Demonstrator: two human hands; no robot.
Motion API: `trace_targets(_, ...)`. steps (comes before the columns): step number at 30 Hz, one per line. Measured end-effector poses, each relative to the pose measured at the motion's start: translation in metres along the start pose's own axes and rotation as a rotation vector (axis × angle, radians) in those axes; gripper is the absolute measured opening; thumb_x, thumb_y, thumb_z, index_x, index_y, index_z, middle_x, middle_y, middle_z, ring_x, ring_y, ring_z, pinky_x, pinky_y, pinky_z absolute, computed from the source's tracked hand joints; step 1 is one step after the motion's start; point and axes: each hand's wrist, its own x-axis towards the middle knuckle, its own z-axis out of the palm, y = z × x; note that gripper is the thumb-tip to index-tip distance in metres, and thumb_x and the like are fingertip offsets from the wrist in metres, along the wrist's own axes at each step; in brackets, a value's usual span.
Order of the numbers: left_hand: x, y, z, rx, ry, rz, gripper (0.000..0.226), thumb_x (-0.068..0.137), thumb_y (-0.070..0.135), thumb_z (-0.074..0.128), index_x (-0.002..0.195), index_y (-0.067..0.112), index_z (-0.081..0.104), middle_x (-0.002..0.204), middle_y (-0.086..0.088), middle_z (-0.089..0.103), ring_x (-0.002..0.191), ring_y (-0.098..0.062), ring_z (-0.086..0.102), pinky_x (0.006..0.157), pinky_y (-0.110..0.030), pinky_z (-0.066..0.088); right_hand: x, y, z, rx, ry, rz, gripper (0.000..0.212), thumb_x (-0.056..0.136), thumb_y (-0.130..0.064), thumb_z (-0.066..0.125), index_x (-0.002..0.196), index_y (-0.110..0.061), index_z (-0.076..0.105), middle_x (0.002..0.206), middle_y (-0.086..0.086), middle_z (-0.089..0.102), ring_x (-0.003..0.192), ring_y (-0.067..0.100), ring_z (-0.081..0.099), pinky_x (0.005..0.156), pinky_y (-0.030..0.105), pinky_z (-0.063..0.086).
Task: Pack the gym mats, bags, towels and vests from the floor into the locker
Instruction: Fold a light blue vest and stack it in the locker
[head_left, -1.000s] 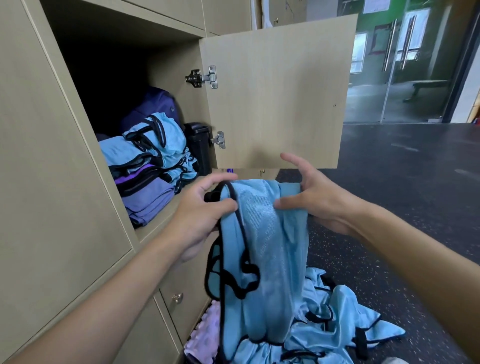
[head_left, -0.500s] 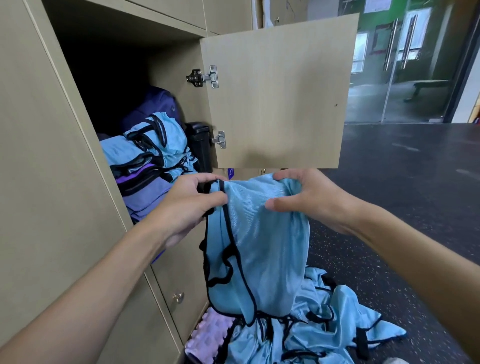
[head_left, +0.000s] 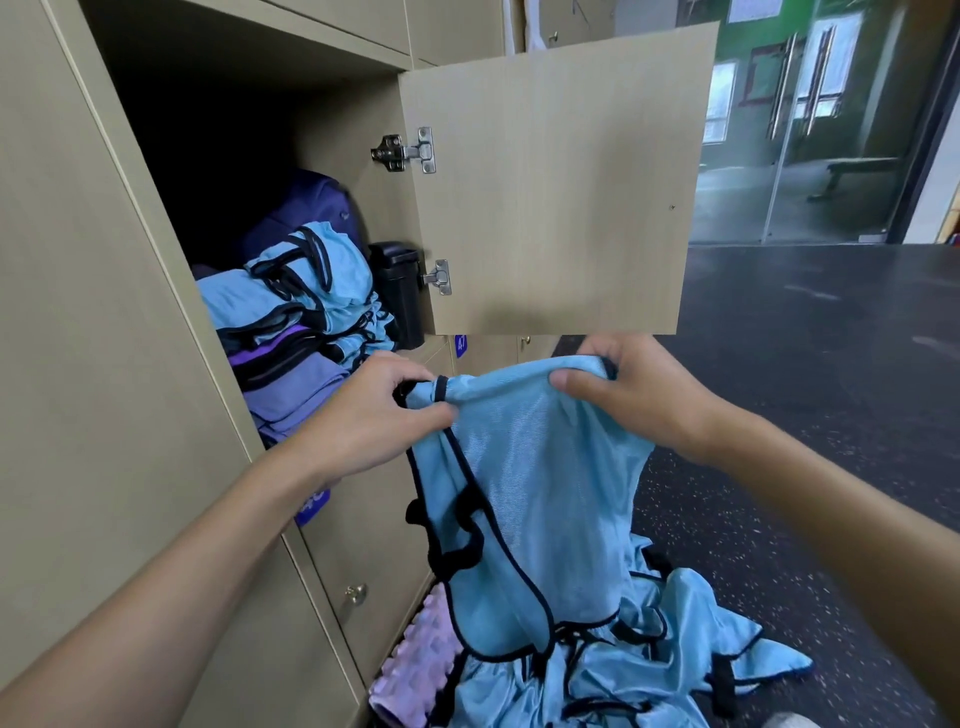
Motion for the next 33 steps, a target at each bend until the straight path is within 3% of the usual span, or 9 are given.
trace_targets(5,0.003,0.0,0.004,-0.065,0.005,-0.019,0.015,0.089,0.025,0.07,0.091,0.01,0.075,0.103,-0.021,0.069,0.08,-0.018,0.06,0.075,-0.033,0.042,0.002,0.002,0.002,0.059,0.076,0.058,0.027,0.09,-0.031,0.07,0.075,-0.013,0.056,0.071,0.003,0.06,0.061,0.012,0.052,0.058,0.027,0.043)
trace_targets(12,0.0,0.004,0.014,-0.18,0.043,-0.053,0.022,0.08,0.038,0.073,0.088,0.017,0.077,0.09,-0.021,0.074,0.086,-0.044,0.069,0.076,-0.059,0.056,0.0,-0.004,0.003,-0.054,0.132,0.063,0.033,0.09,-0.028,0.069,0.07,-0.006,0.055,0.064,0.001,0.053,0.055,0.01,0.043,0.046,0.017,0.034)
trace_targets(15,0.001,0.004,0.021,-0.13,0.117,-0.12,0.049,0.069,0.052,0.07,0.102,0.016,0.071,0.084,-0.018,0.075,0.08,-0.038,0.073,0.073,-0.054,0.06,-0.002,-0.01,0.003,-0.175,0.072,0.056,0.037,0.091,-0.028,0.067,0.067,-0.005,0.051,0.062,0.002,0.05,0.056,0.015,0.043,0.046,0.022,0.033)
trace_targets(18,0.004,0.004,0.03,-0.043,0.208,-0.123,0.038,0.074,0.047,0.069,0.088,0.013,0.064,0.068,-0.016,0.072,0.061,-0.033,0.07,0.062,-0.042,0.061,-0.005,-0.017,0.005,-0.197,-0.02,0.135,0.034,0.091,-0.027,0.065,0.067,-0.007,0.053,0.062,0.002,0.051,0.056,0.017,0.046,0.041,0.019,0.034)
trace_targets(21,0.0,0.01,0.039,0.054,0.258,-0.045,0.028,0.085,0.039,0.069,0.079,0.019,0.05,0.054,-0.011,0.055,0.046,-0.02,0.047,0.055,-0.029,0.041,-0.009,-0.025,0.015,0.022,-0.091,0.279,0.028,0.089,-0.017,0.065,0.065,-0.009,0.053,0.056,0.004,0.05,0.049,0.014,0.047,0.047,0.02,0.035)
trace_targets(25,0.0,0.012,0.044,0.03,0.164,0.053,0.046,0.091,0.038,0.065,0.068,0.001,0.05,0.055,-0.004,0.037,0.05,-0.013,0.033,0.051,-0.03,0.029,-0.014,-0.037,0.027,0.505,-0.187,0.419,0.02,0.096,-0.006,0.059,0.075,-0.005,0.059,0.064,0.009,0.065,0.051,0.014,0.063,0.047,0.024,0.053)
trace_targets(27,0.0,0.014,0.043,-0.138,0.071,0.036,0.044,0.094,0.039,0.063,0.074,0.0,0.057,0.061,-0.002,0.04,0.056,-0.014,0.037,0.057,-0.03,0.034,-0.013,-0.038,0.03,0.601,-0.182,0.419,0.014,0.097,-0.006,0.058,0.083,-0.002,0.061,0.079,0.016,0.068,0.064,0.02,0.069,0.059,0.03,0.061)
trace_targets(30,-0.001,0.017,0.038,-0.398,-0.022,-0.034,0.032,0.086,0.049,0.068,0.09,0.017,0.071,0.079,0.005,0.066,0.071,-0.013,0.062,0.074,-0.035,0.052,-0.009,-0.039,0.031,0.743,-0.173,0.385,0.025,0.098,0.002,0.051,0.076,-0.003,0.061,0.076,0.014,0.068,0.07,0.022,0.07,0.072,0.033,0.063)
trace_targets(33,-0.002,0.015,0.036,-0.377,0.047,-0.045,0.053,0.069,0.039,0.086,0.116,0.03,0.064,0.108,0.011,0.069,0.096,-0.003,0.067,0.085,-0.026,0.056,-0.009,-0.042,0.027,0.89,-0.269,0.319,0.043,0.095,0.015,0.04,0.072,-0.003,0.072,0.079,0.013,0.074,0.078,0.02,0.073,0.081,0.03,0.061)
